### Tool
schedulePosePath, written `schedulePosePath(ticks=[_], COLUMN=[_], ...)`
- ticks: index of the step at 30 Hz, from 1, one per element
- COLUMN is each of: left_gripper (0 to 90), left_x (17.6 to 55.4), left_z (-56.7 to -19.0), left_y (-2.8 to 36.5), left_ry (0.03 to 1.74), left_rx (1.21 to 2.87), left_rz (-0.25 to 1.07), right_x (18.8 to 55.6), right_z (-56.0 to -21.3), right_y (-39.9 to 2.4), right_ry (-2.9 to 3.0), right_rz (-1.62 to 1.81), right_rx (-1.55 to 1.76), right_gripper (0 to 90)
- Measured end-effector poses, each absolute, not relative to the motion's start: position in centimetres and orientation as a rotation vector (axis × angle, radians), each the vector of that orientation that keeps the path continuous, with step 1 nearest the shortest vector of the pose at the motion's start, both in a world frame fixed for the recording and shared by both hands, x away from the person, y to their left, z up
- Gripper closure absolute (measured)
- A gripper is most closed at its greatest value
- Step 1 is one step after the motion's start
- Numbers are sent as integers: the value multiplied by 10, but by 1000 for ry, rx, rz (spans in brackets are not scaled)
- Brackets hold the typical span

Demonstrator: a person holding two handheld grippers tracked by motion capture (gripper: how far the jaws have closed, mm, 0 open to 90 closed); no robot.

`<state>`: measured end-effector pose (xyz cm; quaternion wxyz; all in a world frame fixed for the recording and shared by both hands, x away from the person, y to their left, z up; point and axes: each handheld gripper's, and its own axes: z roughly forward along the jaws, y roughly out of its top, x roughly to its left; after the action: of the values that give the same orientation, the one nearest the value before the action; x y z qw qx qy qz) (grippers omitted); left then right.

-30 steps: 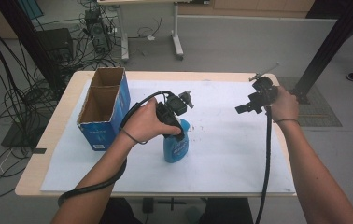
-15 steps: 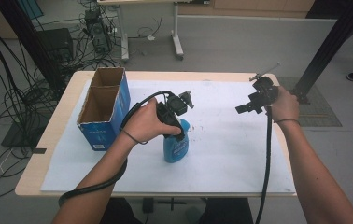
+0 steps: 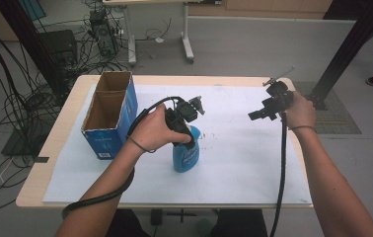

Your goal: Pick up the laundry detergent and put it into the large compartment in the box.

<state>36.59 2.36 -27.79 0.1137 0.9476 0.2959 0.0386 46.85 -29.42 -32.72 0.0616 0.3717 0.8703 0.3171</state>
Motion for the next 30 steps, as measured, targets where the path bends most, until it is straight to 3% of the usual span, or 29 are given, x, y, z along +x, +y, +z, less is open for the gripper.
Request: schedulePosePath(ticks=[30], left_gripper=[372], left_x=[366], left_z=[-278], left_y=[24], left_ry=[875], left_rx=[2775], left_rz=[113], right_x=[470], right_z=[-328], right_y=[-293], right_ry=[2635], right_rz=[946], right_rx=[1121], right_gripper=[39])
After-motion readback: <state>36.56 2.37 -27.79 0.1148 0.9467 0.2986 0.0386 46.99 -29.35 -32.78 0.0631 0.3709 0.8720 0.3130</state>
